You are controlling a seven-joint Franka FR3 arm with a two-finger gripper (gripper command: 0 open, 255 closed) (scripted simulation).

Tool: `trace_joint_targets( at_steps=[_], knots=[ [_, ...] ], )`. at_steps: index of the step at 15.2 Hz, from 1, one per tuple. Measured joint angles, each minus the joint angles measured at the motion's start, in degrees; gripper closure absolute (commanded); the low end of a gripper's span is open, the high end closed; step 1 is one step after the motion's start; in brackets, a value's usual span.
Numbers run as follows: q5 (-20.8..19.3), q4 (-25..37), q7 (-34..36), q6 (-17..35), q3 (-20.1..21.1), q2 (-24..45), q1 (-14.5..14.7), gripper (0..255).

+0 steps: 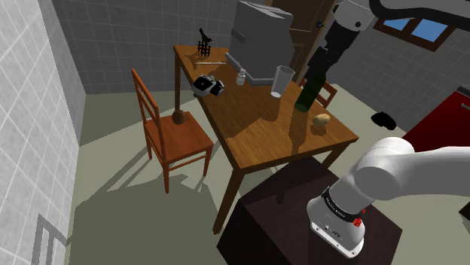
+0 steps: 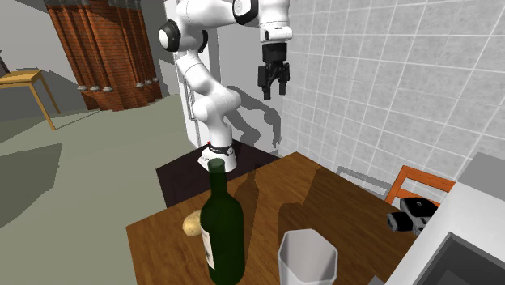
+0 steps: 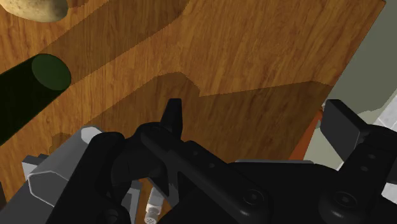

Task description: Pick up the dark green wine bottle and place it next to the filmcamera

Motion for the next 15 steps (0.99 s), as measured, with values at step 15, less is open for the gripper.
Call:
trace_joint_targets(
  at_steps=[15],
  knots=[
    [-4.2, 12.4, -12.7, 6.1, -15.1, 16.7, -4.0, 0]
  ],
)
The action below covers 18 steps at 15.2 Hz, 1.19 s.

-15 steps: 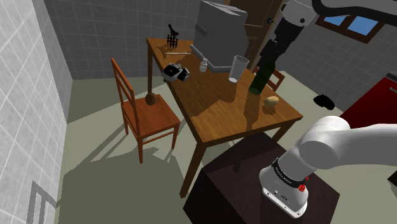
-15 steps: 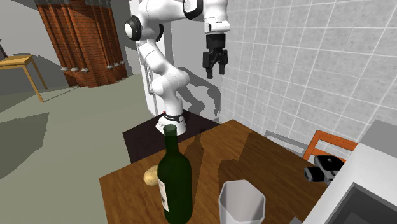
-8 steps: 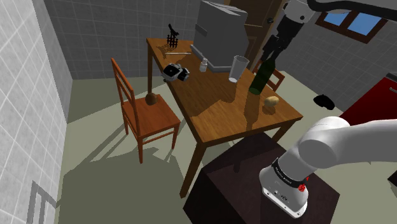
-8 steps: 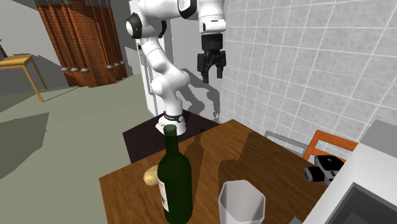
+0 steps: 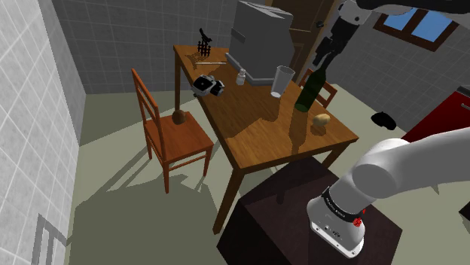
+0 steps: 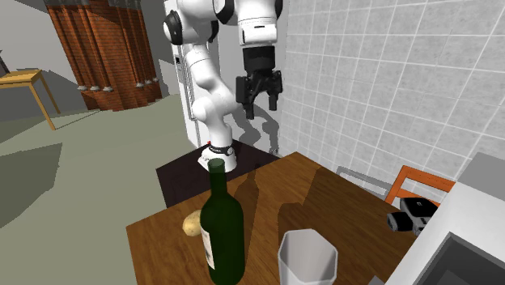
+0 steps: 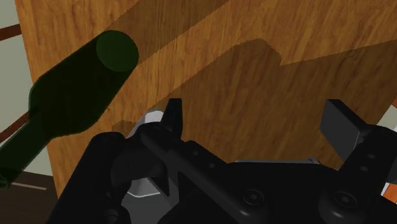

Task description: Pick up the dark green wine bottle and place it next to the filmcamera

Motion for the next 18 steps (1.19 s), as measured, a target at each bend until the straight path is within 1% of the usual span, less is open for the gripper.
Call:
trace_joint_targets(
  at_steps=[5, 9, 11, 13, 14, 17, 18],
  knots=[
    [1.4, 7.8, -5.8, 1.3, -6.1, 8.6, -0.5, 0],
    [4.2, 14.6, -10.7, 1.5, -10.8, 15.8, -0.9, 0],
    [6.1, 18.1, -13.1, 1.3, -12.9, 19.5, -1.2, 0],
    [9.2, 23.7, -16.6, 0.5, -15.7, 25.0, -1.9, 0],
    [10.8, 25.4, -18.3, 0.7, -16.9, 27.4, -2.5, 0],
    [15.4, 32.1, -22.1, -0.9, -19.1, 34.1, -4.6, 0],
    [16.0, 32.5, -22.7, -0.7, -19.4, 34.9, -5.0, 0]
  ],
)
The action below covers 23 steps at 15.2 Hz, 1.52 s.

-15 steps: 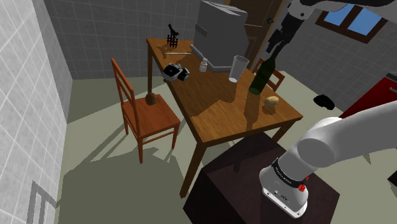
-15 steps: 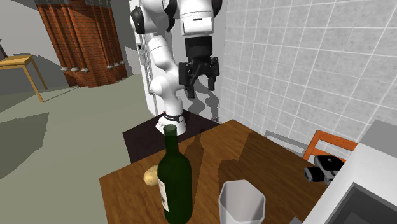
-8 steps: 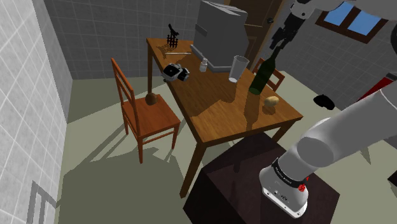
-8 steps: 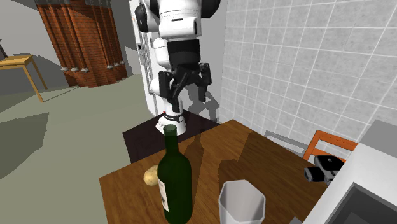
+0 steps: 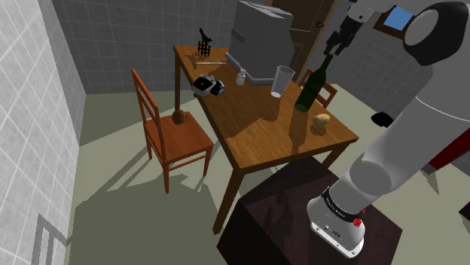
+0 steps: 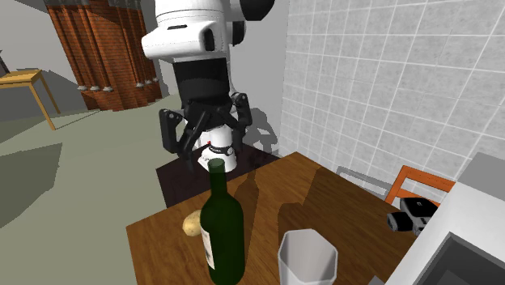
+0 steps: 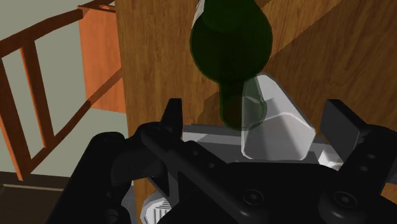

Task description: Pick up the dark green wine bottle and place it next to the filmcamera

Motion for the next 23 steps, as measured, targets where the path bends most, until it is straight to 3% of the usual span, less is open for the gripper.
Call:
trace_joint_targets(
  at_steps=[7, 13, 14, 23],
  knots=[
    [1.2, -3.2, -0.9, 4.4, 0.0, 1.6, -0.3, 0],
    [1.2, -3.8, -0.9, 5.0, 0.0, 1.5, -0.2, 0],
    [1.2, -3.8, -0.9, 5.0, 0.0, 1.5, -0.2, 255],
    [1.2, -3.8, -0.9, 5.0, 0.0, 1.5, -0.2, 255]
  ],
)
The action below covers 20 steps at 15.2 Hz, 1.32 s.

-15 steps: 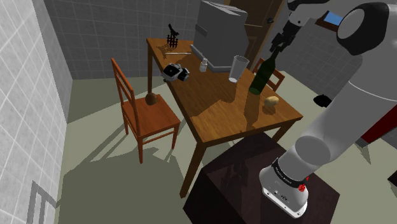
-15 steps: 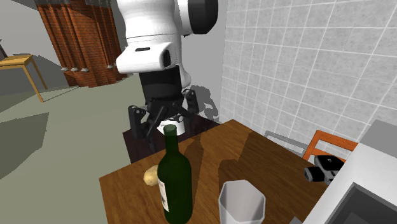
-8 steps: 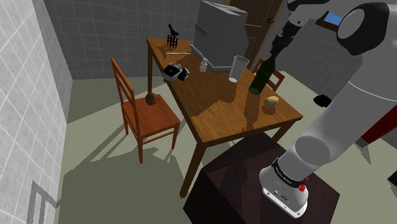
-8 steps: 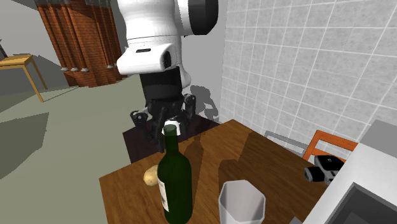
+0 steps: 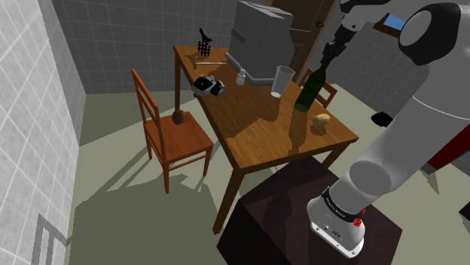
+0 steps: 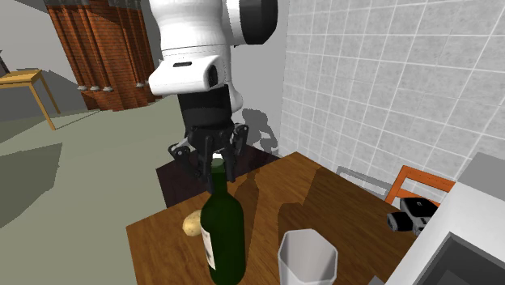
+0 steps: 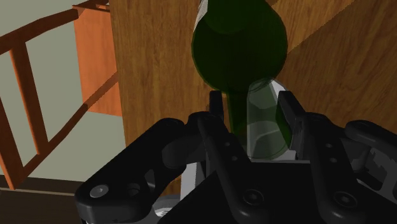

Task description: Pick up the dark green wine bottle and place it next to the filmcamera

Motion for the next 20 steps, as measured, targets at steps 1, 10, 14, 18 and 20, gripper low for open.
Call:
trace_joint_targets(
  at_steps=[1, 10, 14, 18, 20],
  knots=[
    [0.0, 0.0, 0.0, 0.0, 0.0, 0.0, 0.0, 255],
    [0.5, 7.3, 0.1, -6.5, -0.3, 1.1, -0.6, 255],
    [0.9, 10.9, 0.1, -9.6, -0.4, 1.7, -1.0, 255],
    [1.8, 15.7, -0.1, -13.3, -0.6, 3.0, -1.8, 255],
    [2.1, 17.8, -0.1, -15.1, -0.7, 3.6, -2.0, 255]
  ],
)
